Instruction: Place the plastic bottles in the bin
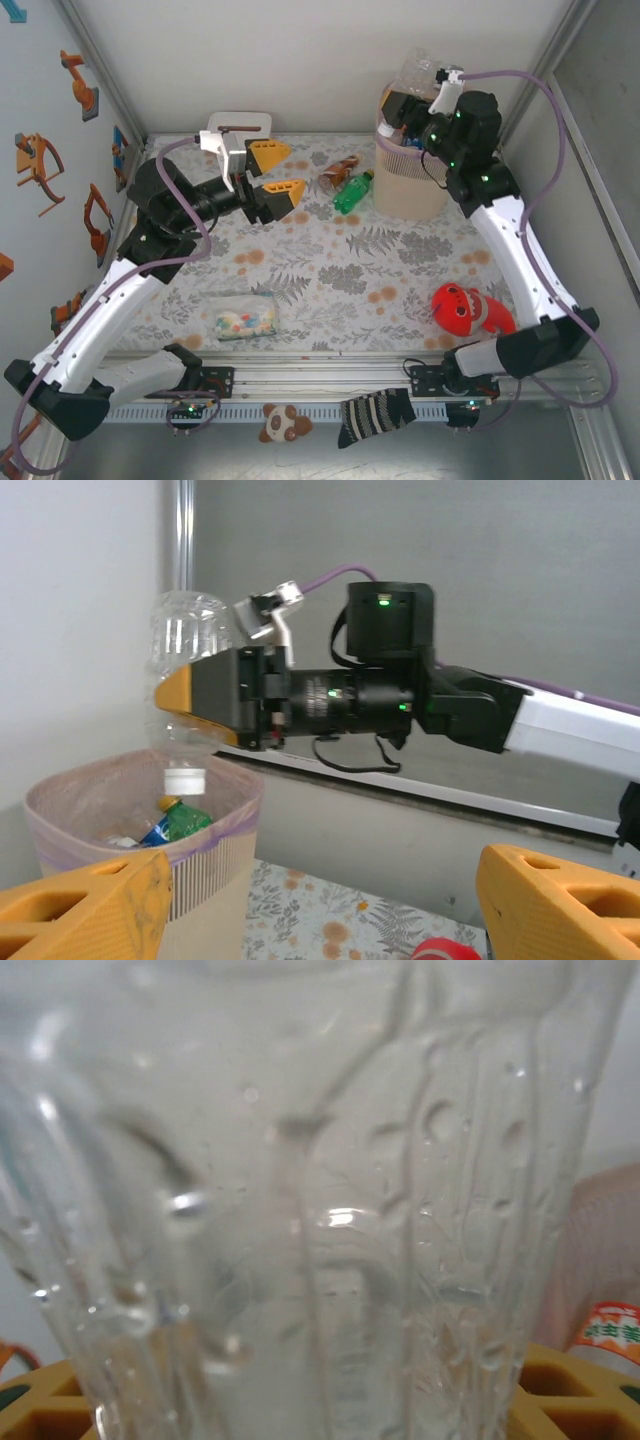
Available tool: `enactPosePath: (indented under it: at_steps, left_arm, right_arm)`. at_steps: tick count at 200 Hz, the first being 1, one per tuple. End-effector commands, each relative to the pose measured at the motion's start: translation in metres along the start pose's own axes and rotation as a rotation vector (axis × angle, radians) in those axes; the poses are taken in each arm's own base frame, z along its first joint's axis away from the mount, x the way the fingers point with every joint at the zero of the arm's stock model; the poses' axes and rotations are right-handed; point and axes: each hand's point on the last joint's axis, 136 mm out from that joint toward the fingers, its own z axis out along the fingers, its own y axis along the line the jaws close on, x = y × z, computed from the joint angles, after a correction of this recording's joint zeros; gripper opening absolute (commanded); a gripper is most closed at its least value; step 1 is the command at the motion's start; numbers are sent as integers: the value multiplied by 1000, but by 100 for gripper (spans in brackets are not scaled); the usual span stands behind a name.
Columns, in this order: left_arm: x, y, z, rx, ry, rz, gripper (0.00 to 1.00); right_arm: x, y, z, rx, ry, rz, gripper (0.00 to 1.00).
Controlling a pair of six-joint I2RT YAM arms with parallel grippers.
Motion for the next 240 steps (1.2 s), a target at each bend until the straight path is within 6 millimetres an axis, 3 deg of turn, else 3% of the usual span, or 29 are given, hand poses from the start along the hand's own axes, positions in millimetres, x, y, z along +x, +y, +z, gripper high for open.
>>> enactPosePath:
  at_steps: [1, 29, 47, 99, 143, 201, 221, 240]
  left_arm:
    - [-2, -2, -7, -13, -9, 11, 79]
    - [3, 0, -9, -31, 4, -2, 79]
    - [8, 1, -10, -43, 13, -14, 79]
    - [14, 5, -12, -64, 21, -35, 79]
    - [18, 7, -13, -76, 23, -37, 79]
    - [23, 8, -20, -111, 44, -19, 79]
    - [21, 7, -23, -121, 44, -6, 79]
    - [22, 8, -25, -133, 49, -4, 79]
  right_arm:
    - [-21, -36, 15, 131, -94, 168, 39]
    - [-28, -71, 36, 183, -171, 339, 39]
    - [-24, -101, 45, 310, -196, 426, 41]
    - [-9, -161, 52, 599, -280, 616, 48]
    - [4, -188, 75, 685, -314, 720, 48]
    - [13, -208, 111, 684, -358, 813, 51]
    - [17, -211, 118, 690, -356, 841, 56]
    - [17, -209, 119, 680, -351, 855, 69]
